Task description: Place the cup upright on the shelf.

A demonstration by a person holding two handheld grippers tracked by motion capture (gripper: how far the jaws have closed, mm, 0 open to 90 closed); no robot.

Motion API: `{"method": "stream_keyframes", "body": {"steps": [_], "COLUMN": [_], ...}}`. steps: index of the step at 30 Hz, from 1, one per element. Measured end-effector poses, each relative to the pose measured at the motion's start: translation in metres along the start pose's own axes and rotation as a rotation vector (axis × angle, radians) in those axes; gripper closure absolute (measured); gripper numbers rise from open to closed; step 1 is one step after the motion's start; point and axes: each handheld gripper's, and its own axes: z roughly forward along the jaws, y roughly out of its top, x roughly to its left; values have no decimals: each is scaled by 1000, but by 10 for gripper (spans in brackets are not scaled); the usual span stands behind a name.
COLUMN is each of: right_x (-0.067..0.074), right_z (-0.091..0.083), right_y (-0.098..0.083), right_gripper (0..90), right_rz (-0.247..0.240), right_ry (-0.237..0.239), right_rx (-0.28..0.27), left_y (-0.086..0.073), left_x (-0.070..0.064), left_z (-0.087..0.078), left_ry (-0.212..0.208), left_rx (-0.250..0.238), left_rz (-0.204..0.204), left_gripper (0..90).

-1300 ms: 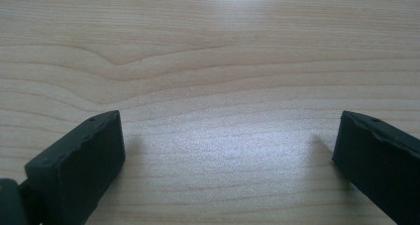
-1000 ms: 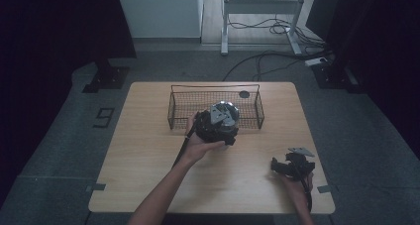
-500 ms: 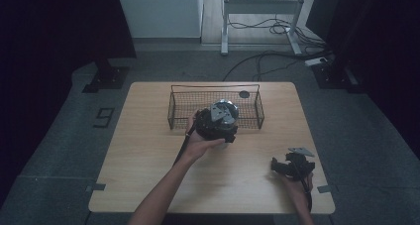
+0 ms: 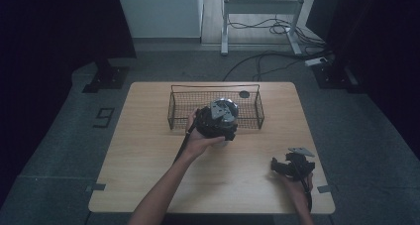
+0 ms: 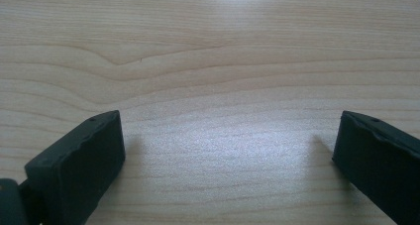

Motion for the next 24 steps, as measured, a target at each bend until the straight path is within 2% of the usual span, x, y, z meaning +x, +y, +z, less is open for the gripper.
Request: {"method": "stream_keyframes", "body": {"steps": [5,10,17,24], "right_x": [0,0,0,0], "right_z": [0,0,0,0], "right_y": [0,0,0,0], "right_gripper": [0,0,0,0], "right_rz": [0,0,0,-1], "right_ry": [0,0,0,0], "right_rx": [0,0,0,0], "left_y": [-1,1,1,3], "left_x": [1,2,5,8], "left_z": [5,8,12,12], "left_ry": [5,8,14,12], "left_rx": [6,12,22,12], "left_rz": [-17,-7,-12,-35], "left_gripper": [41,41,41,41]}}
